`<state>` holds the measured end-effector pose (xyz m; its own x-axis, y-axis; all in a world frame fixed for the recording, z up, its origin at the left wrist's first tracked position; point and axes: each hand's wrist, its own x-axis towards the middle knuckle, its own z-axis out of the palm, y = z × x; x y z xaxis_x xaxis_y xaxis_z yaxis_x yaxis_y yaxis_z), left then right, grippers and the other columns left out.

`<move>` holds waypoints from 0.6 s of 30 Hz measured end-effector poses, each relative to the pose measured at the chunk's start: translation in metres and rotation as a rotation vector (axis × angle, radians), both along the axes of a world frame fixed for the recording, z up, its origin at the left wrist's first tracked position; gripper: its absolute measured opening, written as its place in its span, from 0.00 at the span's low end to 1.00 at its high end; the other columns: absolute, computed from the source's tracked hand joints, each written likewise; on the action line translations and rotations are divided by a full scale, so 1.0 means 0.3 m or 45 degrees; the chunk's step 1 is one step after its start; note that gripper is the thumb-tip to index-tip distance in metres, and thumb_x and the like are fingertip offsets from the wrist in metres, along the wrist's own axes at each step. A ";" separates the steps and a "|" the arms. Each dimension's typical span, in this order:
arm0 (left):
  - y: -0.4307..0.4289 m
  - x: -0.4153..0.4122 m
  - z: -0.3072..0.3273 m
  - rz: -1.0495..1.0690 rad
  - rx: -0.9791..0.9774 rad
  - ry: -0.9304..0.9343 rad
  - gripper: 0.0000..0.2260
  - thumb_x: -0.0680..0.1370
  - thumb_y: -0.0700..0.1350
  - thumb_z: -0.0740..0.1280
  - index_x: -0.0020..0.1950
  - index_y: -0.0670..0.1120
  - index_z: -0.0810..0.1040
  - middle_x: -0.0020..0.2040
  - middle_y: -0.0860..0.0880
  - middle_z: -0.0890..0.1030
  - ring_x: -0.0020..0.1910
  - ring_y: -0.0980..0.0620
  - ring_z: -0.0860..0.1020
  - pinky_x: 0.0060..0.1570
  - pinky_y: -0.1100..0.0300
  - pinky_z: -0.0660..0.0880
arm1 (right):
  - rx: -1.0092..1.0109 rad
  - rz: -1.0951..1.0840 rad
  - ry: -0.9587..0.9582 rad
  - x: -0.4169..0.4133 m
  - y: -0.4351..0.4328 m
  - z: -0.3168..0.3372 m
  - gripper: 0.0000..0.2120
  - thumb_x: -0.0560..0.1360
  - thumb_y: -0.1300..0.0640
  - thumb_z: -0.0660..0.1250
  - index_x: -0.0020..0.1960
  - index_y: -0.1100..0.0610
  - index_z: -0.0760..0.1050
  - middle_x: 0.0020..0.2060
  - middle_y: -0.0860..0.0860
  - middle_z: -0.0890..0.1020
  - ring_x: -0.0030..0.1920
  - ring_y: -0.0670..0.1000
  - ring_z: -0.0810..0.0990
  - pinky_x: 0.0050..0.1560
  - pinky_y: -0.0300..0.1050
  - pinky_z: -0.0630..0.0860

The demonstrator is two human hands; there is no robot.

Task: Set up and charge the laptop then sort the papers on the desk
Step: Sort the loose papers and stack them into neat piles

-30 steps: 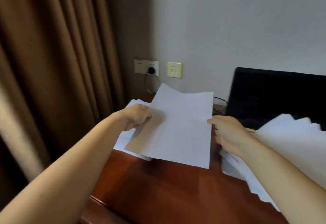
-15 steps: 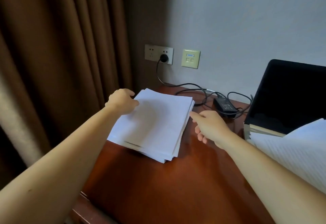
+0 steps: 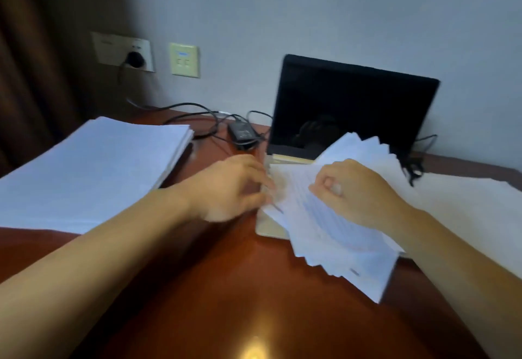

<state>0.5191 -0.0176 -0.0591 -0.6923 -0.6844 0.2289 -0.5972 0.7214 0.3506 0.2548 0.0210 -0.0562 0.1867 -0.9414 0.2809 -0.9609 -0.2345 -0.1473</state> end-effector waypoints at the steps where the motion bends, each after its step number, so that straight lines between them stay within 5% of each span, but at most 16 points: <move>1: 0.007 -0.047 -0.020 -0.022 0.017 -0.052 0.18 0.81 0.58 0.66 0.69 0.54 0.79 0.74 0.50 0.73 0.76 0.55 0.64 0.76 0.64 0.56 | 0.045 0.016 0.063 -0.042 0.023 -0.013 0.13 0.76 0.38 0.62 0.48 0.45 0.77 0.42 0.42 0.79 0.48 0.47 0.74 0.48 0.47 0.74; 5: 0.003 -0.172 -0.073 -0.124 -0.014 -0.213 0.31 0.80 0.67 0.59 0.81 0.56 0.63 0.83 0.53 0.57 0.82 0.56 0.48 0.80 0.50 0.50 | 0.206 0.048 0.035 -0.136 0.086 -0.057 0.26 0.73 0.29 0.60 0.64 0.43 0.74 0.60 0.38 0.75 0.61 0.42 0.72 0.63 0.46 0.71; 10: 0.033 -0.216 -0.110 -0.154 0.034 -0.225 0.41 0.74 0.74 0.58 0.82 0.53 0.59 0.82 0.57 0.53 0.81 0.60 0.46 0.80 0.58 0.42 | 0.364 0.097 -0.018 -0.135 0.128 -0.102 0.34 0.76 0.31 0.55 0.79 0.40 0.54 0.78 0.39 0.53 0.77 0.40 0.48 0.77 0.45 0.46; 14: 0.048 -0.207 -0.109 -0.290 -0.116 -0.034 0.30 0.77 0.68 0.65 0.73 0.53 0.75 0.74 0.58 0.72 0.74 0.62 0.66 0.74 0.69 0.58 | 0.388 0.142 -0.030 -0.150 0.128 -0.102 0.35 0.76 0.31 0.55 0.79 0.40 0.52 0.79 0.39 0.49 0.76 0.37 0.42 0.77 0.45 0.42; 18: 0.057 -0.203 -0.104 -0.381 -0.333 -0.036 0.15 0.82 0.57 0.63 0.60 0.51 0.84 0.61 0.57 0.83 0.58 0.58 0.80 0.53 0.58 0.79 | 0.370 0.232 -0.075 -0.178 0.136 -0.103 0.33 0.74 0.31 0.60 0.77 0.38 0.58 0.77 0.36 0.54 0.76 0.36 0.46 0.77 0.44 0.44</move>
<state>0.4582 -0.0005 -0.0904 -0.8608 -0.3726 0.3468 -0.3538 0.9278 0.1187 0.2014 0.0619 -0.0872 0.3502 -0.9364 0.0215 -0.8951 -0.3413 -0.2870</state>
